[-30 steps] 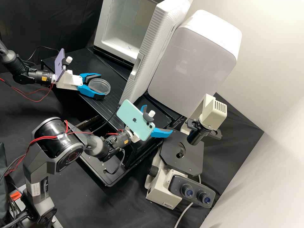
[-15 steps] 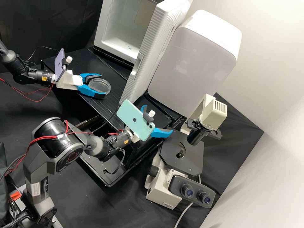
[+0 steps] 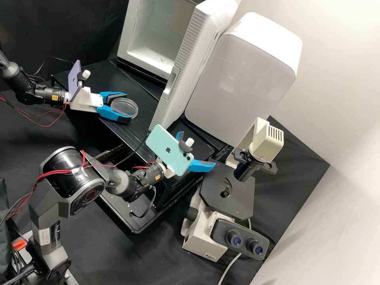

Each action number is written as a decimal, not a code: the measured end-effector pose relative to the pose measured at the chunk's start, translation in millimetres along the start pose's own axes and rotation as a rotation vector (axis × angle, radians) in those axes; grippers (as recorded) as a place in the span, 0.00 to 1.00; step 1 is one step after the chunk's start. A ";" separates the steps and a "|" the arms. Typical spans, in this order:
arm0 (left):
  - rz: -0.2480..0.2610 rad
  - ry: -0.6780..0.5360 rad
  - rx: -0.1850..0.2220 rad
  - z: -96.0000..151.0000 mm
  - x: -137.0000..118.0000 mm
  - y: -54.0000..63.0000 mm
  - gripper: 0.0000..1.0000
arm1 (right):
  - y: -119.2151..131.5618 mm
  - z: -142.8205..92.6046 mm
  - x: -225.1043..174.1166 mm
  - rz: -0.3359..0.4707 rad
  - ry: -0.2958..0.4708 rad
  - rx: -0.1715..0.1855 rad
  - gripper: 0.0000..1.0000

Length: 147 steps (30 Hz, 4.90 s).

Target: Place the petri dish in the incubator

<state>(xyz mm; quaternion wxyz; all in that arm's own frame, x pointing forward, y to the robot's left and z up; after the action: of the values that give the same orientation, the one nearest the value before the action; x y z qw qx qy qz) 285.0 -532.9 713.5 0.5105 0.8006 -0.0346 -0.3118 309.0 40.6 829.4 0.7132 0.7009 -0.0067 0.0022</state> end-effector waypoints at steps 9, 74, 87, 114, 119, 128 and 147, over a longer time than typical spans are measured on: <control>0.073 0.028 0.027 2.1 -35.5 27.6 0.00 | 0.0 0.0 0.0 0.000 0.000 0.000 1.00; 0.261 0.208 0.142 -30.6 -3.4 130.7 0.00 | 0.0 0.0 0.0 0.000 0.000 0.000 1.00; 0.244 0.202 0.140 -32.4 -0.7 127.2 0.00 | 0.0 0.0 0.0 0.000 0.000 0.000 1.00; 0.167 0.369 0.120 -51.5 81.7 157.8 0.00 | 0.0 0.0 0.0 0.000 0.000 0.000 1.00; 0.133 0.371 0.123 -47.5 95.7 157.4 0.00 | 0.0 0.0 0.0 0.000 0.000 0.000 1.00; 0.146 0.387 0.132 -42.1 114.2 164.0 0.00 | 0.0 0.0 0.0 0.000 0.000 0.000 1.00; 0.103 0.559 0.200 -69.0 165.0 179.8 0.00 | 0.0 0.0 0.0 0.000 0.000 0.000 1.00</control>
<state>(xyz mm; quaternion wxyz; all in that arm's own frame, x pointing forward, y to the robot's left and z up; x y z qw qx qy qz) 501.6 -625.3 807.4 0.4340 0.8989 0.0363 -0.0482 309.0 40.6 829.4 0.7132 0.7009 -0.0067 0.0022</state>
